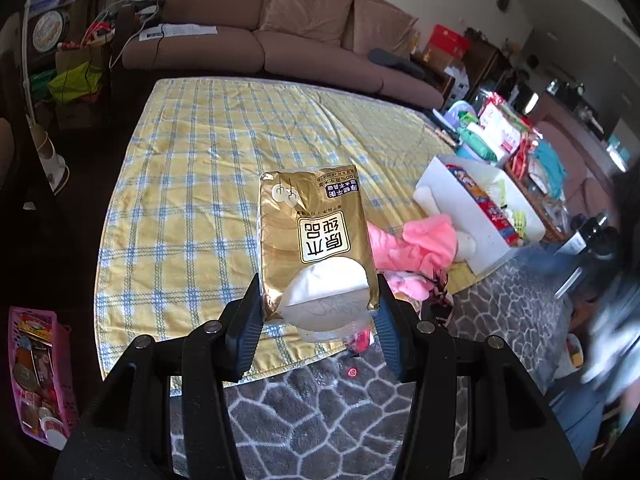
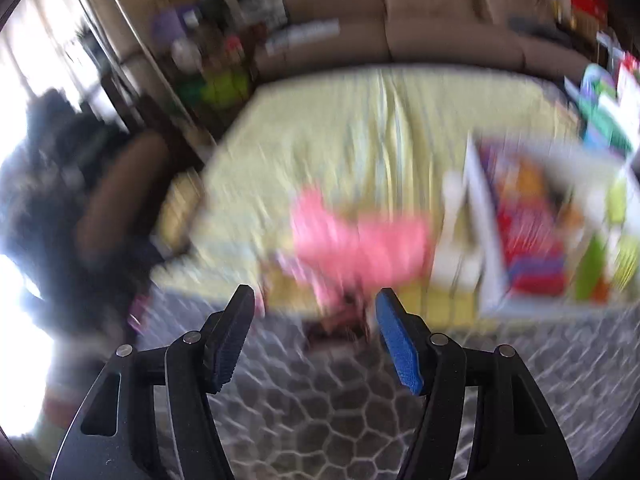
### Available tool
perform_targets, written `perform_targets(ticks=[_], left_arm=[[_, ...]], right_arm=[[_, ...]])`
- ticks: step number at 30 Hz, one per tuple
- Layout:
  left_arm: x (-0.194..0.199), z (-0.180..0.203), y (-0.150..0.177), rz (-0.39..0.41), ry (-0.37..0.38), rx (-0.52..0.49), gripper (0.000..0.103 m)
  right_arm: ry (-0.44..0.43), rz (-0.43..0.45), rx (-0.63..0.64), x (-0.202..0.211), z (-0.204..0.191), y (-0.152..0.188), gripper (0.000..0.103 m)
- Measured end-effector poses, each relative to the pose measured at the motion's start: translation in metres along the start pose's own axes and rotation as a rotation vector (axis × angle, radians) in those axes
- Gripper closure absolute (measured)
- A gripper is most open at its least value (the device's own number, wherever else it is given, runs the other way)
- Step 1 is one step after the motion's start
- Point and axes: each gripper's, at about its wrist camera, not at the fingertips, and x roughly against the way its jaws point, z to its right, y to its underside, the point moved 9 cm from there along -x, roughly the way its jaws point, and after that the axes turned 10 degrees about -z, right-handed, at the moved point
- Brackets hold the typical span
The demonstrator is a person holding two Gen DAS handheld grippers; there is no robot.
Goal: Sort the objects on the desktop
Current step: 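Lift the gold packet with the left gripper while the right gripper lifts the pink plush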
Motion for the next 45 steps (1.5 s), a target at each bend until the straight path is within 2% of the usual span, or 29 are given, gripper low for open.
perform_targets(ticks=[2, 4, 6, 8, 9, 10, 15, 16, 17, 19, 22, 27, 33, 39, 45], left_arm=[[-0.003, -0.001, 0.001, -0.007, -0.002, -0.001, 0.056], [-0.005, -0.002, 0.0, -0.013, 0.003, 0.0, 0.056], [-0.006, 0.0, 0.0, -0.018, 0.007, -0.006, 0.056], [-0.008, 0.003, 0.0, -0.021, 0.005, -0.019, 0.056], [-0.009, 0.005, -0.001, -0.023, 0.007, -0.025, 0.056], [-0.009, 0.006, -0.002, -0.023, 0.011, -0.027, 0.056], [-0.01, 0.015, -0.004, -0.023, 0.03, -0.038, 0.056], [-0.01, 0.016, -0.003, -0.025, 0.029, -0.041, 0.055], [-0.011, 0.017, -0.003, -0.028, 0.027, -0.046, 0.055], [-0.013, 0.019, -0.001, -0.032, 0.024, -0.05, 0.056], [-0.015, 0.02, -0.001, -0.035, 0.02, -0.056, 0.056], [-0.013, 0.025, -0.001, -0.024, 0.018, -0.073, 0.056], [-0.012, 0.04, -0.007, -0.047, 0.038, -0.087, 0.056], [0.018, 0.083, -0.04, -0.023, 0.059, -0.149, 0.056], [0.034, 0.156, -0.087, -0.023, 0.114, -0.23, 0.056]], right_arm=[[0.08, -0.011, 0.068, -0.033, 0.0, 0.02, 0.037], [0.166, -0.003, 0.147, -0.052, -0.004, 0.028, 0.039], [0.22, 0.021, 0.174, -0.057, -0.001, 0.028, 0.038], [0.176, 0.048, 0.145, -0.06, 0.002, 0.027, 0.035], [0.12, 0.04, 0.116, -0.064, 0.003, 0.027, 0.034], [0.107, 0.029, 0.1, -0.068, 0.004, 0.027, 0.034], [0.139, 0.015, 0.112, -0.081, -0.001, 0.024, 0.034], [0.155, 0.002, 0.116, -0.086, -0.001, 0.025, 0.037], [0.176, -0.01, 0.121, -0.091, -0.001, 0.027, 0.047], [0.19, 0.031, 0.148, -0.089, -0.004, 0.027, 0.099], [0.187, 0.007, 0.111, -0.089, 0.004, 0.023, 0.101], [0.191, 0.125, 0.103, -0.044, 0.008, -0.003, 0.102], [0.197, 0.278, 0.137, 0.053, 0.009, -0.056, 0.102], [0.208, 0.373, 0.151, 0.146, 0.025, -0.089, 0.102], [0.253, 0.41, 0.112, 0.215, 0.067, -0.108, 0.102]])
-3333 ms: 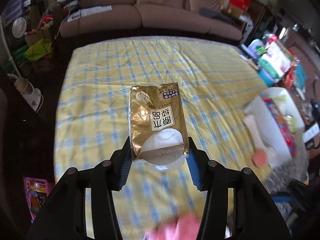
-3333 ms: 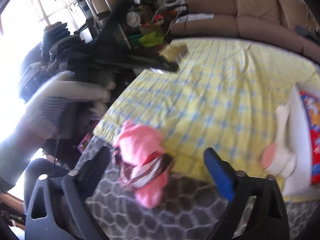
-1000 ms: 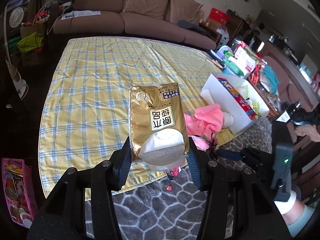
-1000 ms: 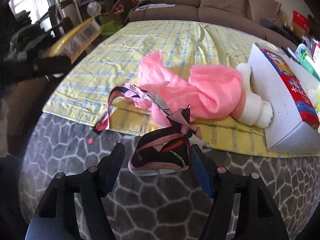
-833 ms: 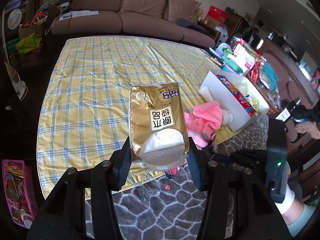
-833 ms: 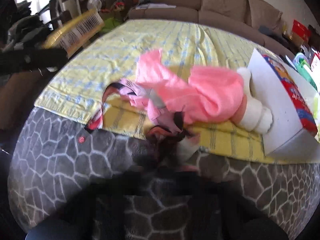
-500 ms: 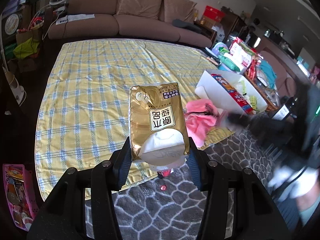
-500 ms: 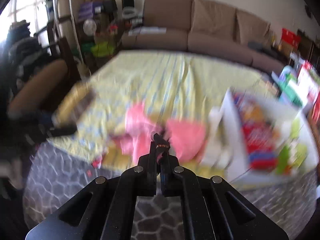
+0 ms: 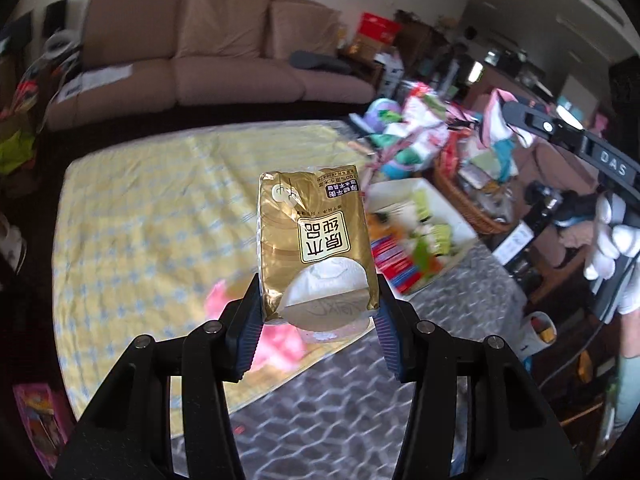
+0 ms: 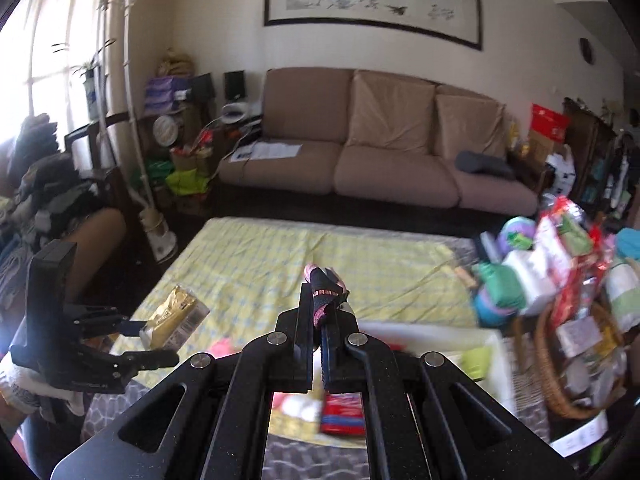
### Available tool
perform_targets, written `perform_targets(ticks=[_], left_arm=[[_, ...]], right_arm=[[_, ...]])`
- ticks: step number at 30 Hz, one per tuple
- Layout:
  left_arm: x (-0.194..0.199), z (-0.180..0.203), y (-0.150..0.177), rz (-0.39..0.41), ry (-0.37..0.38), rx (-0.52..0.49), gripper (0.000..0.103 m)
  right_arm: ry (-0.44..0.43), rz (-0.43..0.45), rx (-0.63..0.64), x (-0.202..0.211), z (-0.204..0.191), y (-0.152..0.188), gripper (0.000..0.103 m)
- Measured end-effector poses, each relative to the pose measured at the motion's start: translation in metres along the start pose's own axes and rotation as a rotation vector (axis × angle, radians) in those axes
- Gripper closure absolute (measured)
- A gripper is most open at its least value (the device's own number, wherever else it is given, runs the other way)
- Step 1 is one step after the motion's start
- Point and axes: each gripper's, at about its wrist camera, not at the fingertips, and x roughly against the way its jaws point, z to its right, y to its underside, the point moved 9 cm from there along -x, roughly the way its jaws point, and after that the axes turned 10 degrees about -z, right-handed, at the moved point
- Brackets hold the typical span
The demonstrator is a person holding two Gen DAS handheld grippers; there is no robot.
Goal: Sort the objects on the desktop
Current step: 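Lift the gold packet with the left gripper while the right gripper lifts the pink plush, then lower the gold packet into the box with the left gripper while the right drops the plush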
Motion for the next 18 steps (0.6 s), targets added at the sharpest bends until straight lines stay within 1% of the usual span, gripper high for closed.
perform_targets(ticks=[2, 5, 7, 9, 13, 15, 18], left_arm=[[-0.009, 0.027, -0.017, -0.017, 0.022, -0.031, 0.056], [-0.032, 0.064, -0.039, -0.044, 0.068, -0.049, 0.056], [-0.053, 0.087, -0.05, -0.068, 0.09, -0.064, 0.056], [-0.076, 0.107, -0.06, -0.093, 0.097, -0.089, 0.056], [-0.134, 0.143, -0.068, -0.159, 0.097, -0.126, 0.056], [-0.161, 0.153, -0.069, -0.192, 0.102, -0.129, 0.056], [-0.202, 0.163, -0.066, -0.243, 0.085, -0.145, 0.056]], right_arm=[[0.007, 0.006, -0.041, 0.01, 0.029, -0.003, 0.102], [0.014, 0.019, -0.106, 0.021, 0.068, 0.0, 0.102], [0.012, 0.026, -0.151, 0.025, 0.095, 0.007, 0.102], [0.011, 0.02, -0.176, 0.023, 0.112, 0.016, 0.102], [0.0, -0.021, -0.215, 0.003, 0.144, 0.047, 0.102], [-0.012, -0.044, -0.236, -0.011, 0.153, 0.06, 0.102], [-0.052, -0.098, -0.292, -0.045, 0.167, 0.091, 0.102]])
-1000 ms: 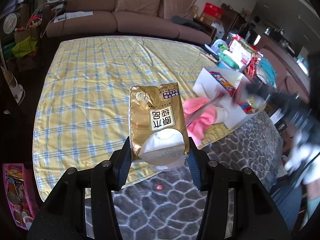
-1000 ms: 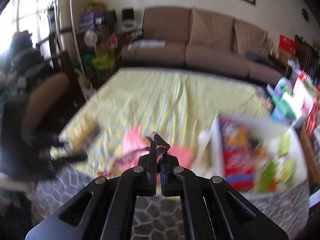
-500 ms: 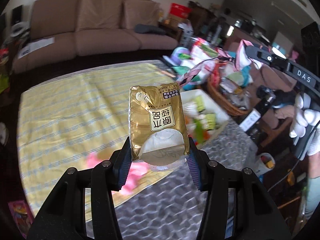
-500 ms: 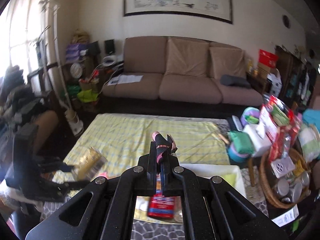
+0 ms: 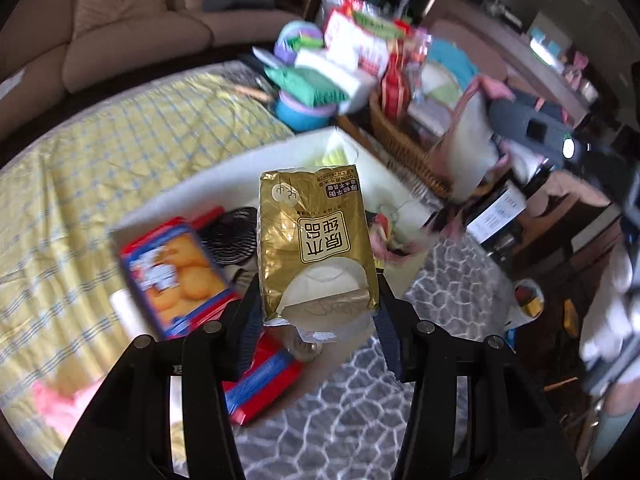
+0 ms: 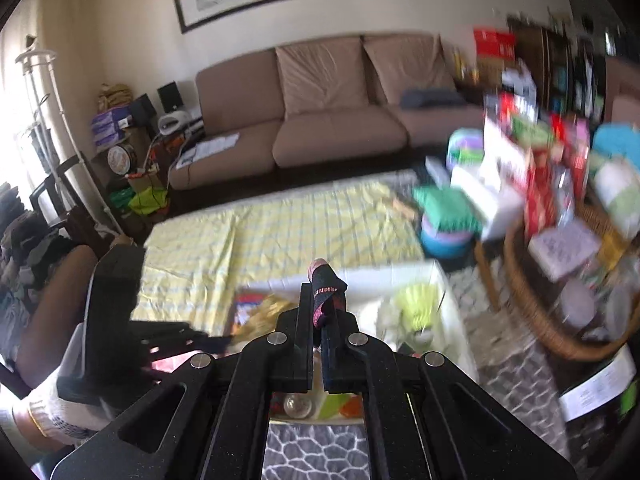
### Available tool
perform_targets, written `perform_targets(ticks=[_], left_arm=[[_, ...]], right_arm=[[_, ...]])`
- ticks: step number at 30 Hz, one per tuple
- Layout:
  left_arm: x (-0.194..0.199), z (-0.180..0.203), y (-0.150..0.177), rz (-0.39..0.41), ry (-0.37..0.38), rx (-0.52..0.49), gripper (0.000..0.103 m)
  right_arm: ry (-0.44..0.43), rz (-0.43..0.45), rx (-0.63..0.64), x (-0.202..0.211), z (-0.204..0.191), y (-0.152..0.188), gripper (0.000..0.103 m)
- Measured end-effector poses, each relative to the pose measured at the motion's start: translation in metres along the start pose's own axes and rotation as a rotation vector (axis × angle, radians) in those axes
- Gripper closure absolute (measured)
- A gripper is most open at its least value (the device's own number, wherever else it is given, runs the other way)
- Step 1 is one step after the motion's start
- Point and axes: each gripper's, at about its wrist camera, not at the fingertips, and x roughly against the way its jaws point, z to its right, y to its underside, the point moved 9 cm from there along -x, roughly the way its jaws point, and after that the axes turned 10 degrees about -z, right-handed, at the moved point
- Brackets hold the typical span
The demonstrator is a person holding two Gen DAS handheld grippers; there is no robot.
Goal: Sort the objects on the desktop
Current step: 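Lower the gold packet into the box with the left gripper while the right drops the plush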
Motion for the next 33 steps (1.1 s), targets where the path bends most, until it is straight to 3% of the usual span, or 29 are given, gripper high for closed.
perform_targets(ticks=[5, 10, 18, 20, 24, 25, 26, 27, 28, 29, 33], left_arm=[[-0.049, 0.001, -0.004, -0.072, -0.033, -0.009, 0.056], [-0.077, 0.006, -0.002, -0.121, -0.047, -0.015, 0.055], [-0.087, 0.025, -0.014, -0.116, -0.107, -0.063, 0.055], [-0.082, 0.038, -0.016, -0.107, -0.091, -0.085, 0.054], [-0.094, 0.035, -0.013, -0.155, -0.147, -0.091, 0.053], [-0.097, 0.03, -0.01, -0.165, -0.152, -0.073, 0.052], [-0.098, 0.027, -0.009, -0.17, -0.154, -0.061, 0.043], [-0.099, 0.024, -0.007, -0.17, -0.158, -0.052, 0.035], [-0.096, 0.022, -0.005, -0.161, -0.153, -0.046, 0.022], [-0.092, 0.022, -0.004, -0.155, -0.144, -0.045, 0.018], [-0.061, 0.02, -0.004, -0.097, -0.127, -0.035, 0.016]], right_arm=[[-0.066, -0.074, -0.124, -0.054, 0.036, 0.03, 0.101], [-0.05, -0.133, -0.227, -0.093, 0.074, 0.056, 0.1], [-0.017, -0.105, -0.212, -0.092, 0.093, 0.051, 0.098], [-0.034, -0.108, -0.223, -0.091, 0.096, 0.049, 0.098], [-0.099, -0.172, -0.256, -0.102, 0.097, 0.052, 0.096], [-0.11, -0.183, -0.271, -0.103, 0.098, 0.053, 0.088], [-0.108, -0.179, -0.28, -0.101, 0.099, 0.053, 0.081], [-0.103, -0.169, -0.285, -0.098, 0.101, 0.053, 0.068], [-0.105, -0.147, -0.282, -0.092, 0.102, 0.051, 0.063], [-0.11, -0.136, -0.278, -0.088, 0.101, 0.049, 0.062], [-0.12, -0.103, -0.266, -0.07, 0.1, 0.043, 0.061]])
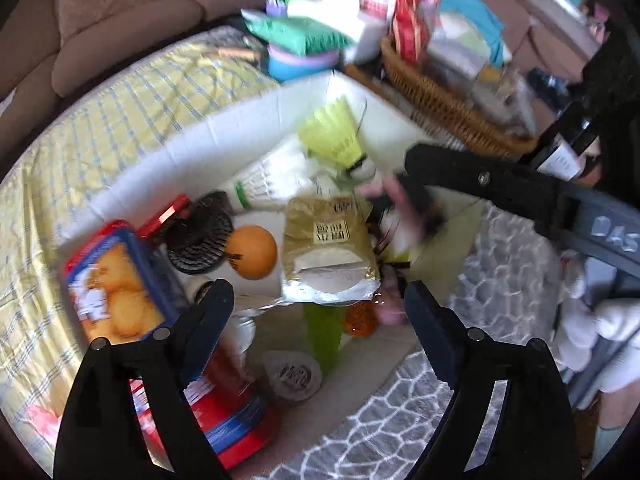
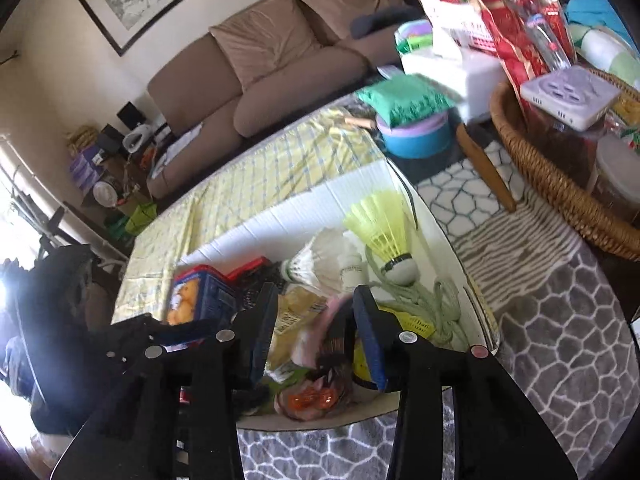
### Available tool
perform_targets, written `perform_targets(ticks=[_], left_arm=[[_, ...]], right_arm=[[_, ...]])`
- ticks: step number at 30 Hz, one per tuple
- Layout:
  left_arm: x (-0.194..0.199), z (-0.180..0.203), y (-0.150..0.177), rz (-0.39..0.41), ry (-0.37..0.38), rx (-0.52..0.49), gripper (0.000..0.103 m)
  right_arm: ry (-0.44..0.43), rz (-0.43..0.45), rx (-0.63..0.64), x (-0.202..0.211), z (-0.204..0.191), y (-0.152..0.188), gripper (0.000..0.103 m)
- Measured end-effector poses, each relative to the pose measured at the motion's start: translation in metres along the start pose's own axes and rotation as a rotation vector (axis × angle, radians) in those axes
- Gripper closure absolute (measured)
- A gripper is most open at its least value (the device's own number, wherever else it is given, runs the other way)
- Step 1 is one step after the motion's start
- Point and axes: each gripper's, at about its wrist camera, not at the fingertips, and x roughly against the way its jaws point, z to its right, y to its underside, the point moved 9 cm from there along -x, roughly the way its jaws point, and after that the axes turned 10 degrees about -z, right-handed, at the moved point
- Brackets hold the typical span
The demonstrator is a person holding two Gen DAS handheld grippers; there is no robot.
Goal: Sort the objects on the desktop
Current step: 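Lower the gold packet into the box with the left gripper while the right drops the plush, then grasp the pink towel on the cloth with both grippers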
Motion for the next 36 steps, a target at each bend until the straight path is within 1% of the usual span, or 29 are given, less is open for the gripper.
perform_targets(ticks=[1, 2, 3, 4, 8, 9, 12, 14, 15, 16, 18, 19, 22, 25, 28, 31, 33, 36], left_arm=[[0.013, -0.004, 0.001, 0.027, 0.013, 0.012, 0.013], [0.024, -0.009, 0.003, 0.049, 0.014, 0.022, 0.008], [0.036, -0.014, 0.004, 0.074, 0.015, 0.031, 0.005], [0.049, -0.02, 0.008, 0.097, 0.021, 0.039, 0.002], [0.083, -0.051, 0.032, 0.142, 0.02, 0.081, 0.002], [0.093, -0.063, 0.043, 0.155, 0.002, 0.092, 0.002], [0.112, -0.093, 0.072, 0.181, -0.038, 0.121, 0.0], [0.12, -0.117, 0.102, 0.184, -0.07, 0.151, 0.0], [0.123, -0.133, 0.12, 0.181, -0.095, 0.168, 0.0], [0.124, -0.144, 0.135, 0.178, -0.123, 0.181, 0.0], [0.121, -0.165, 0.164, 0.16, -0.163, 0.207, 0.0], [0.117, -0.175, 0.182, 0.148, -0.164, 0.232, 0.0], [0.1, -0.191, 0.218, 0.115, -0.129, 0.29, 0.0], [0.084, -0.197, 0.24, 0.09, -0.101, 0.315, 0.0], [0.083, -0.205, 0.251, 0.112, -0.067, 0.34, 0.001], [0.084, -0.223, 0.257, 0.13, -0.051, 0.365, 0.001], [0.082, -0.236, 0.259, 0.135, -0.057, 0.368, 0.001], [0.073, -0.246, 0.257, 0.131, -0.057, 0.364, 0.001]], right_arm=[[0.009, 0.011, 0.003, 0.006, -0.002, -0.001, 0.061], [0.016, 0.013, 0.005, 0.008, -0.003, -0.001, 0.061], [0.023, 0.008, 0.009, 0.009, -0.004, 0.001, 0.061], [0.032, -0.014, 0.011, 0.007, -0.006, 0.005, 0.061], [0.055, -0.073, 0.017, -0.005, -0.014, 0.023, 0.061], [0.051, -0.074, 0.016, -0.005, -0.019, 0.027, 0.061], [0.022, -0.059, 0.066, 0.001, -0.048, 0.039, 0.061], [0.016, -0.045, 0.129, 0.005, -0.075, 0.047, 0.052], [0.006, -0.041, 0.157, 0.006, -0.088, 0.051, 0.043], [-0.011, -0.041, 0.191, 0.007, -0.107, 0.057, 0.037], [-0.041, -0.04, 0.229, 0.007, -0.134, 0.068, 0.035], [-0.065, -0.04, 0.251, 0.006, -0.153, 0.074, 0.033], [-0.115, -0.041, 0.294, -0.001, -0.194, 0.091, 0.03], [-0.142, -0.073, 0.334, -0.019, -0.229, 0.109, 0.03], [-0.15, -0.117, 0.351, -0.045, -0.251, 0.127, 0.03], [-0.154, -0.168, 0.347, -0.076, -0.268, 0.143, 0.03], [-0.159, -0.204, 0.314, -0.095, -0.271, 0.15, 0.03], [-0.186, -0.248, 0.201, -0.122, -0.266, 0.156, 0.03]])
